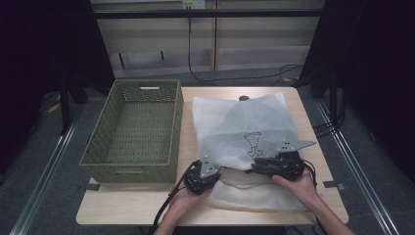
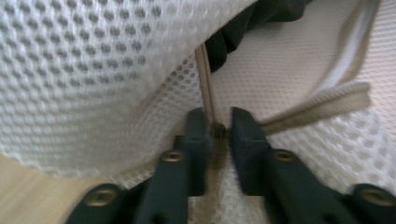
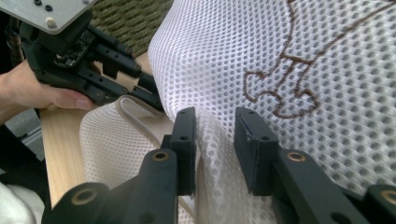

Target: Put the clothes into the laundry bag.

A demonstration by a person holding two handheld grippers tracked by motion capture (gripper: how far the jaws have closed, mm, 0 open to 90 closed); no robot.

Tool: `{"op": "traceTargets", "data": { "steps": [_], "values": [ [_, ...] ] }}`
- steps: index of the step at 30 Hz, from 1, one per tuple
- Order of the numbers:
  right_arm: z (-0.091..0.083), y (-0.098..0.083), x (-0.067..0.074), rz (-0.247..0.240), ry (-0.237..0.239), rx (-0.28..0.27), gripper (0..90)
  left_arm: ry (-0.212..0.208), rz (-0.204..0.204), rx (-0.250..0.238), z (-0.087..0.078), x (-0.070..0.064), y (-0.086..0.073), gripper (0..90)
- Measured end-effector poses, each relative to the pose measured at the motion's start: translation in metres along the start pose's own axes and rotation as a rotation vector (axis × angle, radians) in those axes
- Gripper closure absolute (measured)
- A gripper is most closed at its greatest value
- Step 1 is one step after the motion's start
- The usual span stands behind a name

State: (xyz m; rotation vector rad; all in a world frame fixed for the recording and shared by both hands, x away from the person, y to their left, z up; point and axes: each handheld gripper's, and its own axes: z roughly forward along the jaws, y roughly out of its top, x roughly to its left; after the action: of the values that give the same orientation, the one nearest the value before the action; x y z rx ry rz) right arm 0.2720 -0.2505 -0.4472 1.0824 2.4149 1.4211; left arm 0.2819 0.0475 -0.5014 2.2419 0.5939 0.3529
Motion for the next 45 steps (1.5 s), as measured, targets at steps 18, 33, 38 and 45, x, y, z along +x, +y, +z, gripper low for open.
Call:
{"op": "traceTargets", "data": {
  "steps": [18,33,38,45],
  "values": [
    [-0.020,-0.016,-0.013,0.039,-0.117,0.022,61.0,0.070,-0.116,-0.085,-0.073,0.002,-0.032,81.1],
    [-0.009,-0.045,-0.024,0.067,-0.164,0.201,90.0,0.026,-0.081,-0.064,-0.031,0.006,-0.012,60.9],
    [-0.001,-0.051,-0.031,0.080,-0.142,0.259,90.0,0.014,-0.069,0.003,-0.020,0.004,-0.018,62.0],
    [-0.001,-0.049,-0.039,0.054,-0.296,0.219,90.0,0.029,-0.061,0.012,-0.016,-0.001,-0.017,67.0]
  ]
}}
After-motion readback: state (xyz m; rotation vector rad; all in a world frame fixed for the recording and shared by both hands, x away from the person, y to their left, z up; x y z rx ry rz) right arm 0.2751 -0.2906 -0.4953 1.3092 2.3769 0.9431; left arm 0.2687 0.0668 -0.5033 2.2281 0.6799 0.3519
